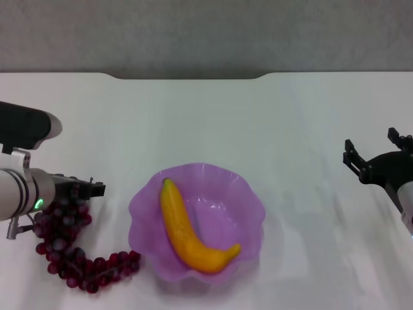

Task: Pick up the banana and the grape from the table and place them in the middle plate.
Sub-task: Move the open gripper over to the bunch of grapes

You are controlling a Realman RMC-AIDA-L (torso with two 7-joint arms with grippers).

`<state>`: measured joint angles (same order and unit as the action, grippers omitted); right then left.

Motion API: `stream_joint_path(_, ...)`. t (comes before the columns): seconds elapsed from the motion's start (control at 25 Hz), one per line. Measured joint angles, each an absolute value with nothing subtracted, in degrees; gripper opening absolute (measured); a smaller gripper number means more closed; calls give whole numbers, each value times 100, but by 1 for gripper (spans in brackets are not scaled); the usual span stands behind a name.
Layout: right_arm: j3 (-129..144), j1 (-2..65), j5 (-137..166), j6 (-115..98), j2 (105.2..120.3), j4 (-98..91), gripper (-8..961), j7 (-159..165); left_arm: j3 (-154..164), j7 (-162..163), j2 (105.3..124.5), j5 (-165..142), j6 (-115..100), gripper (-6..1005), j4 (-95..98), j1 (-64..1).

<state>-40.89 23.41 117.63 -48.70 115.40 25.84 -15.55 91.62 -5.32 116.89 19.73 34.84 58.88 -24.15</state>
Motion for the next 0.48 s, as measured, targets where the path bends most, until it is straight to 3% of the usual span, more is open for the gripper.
stream_joint_path(0.48,-4087,2335,11764,-4869,11540,2583,881,-1555,9159,-534,11676,1973,3466,887,5783,-2416)
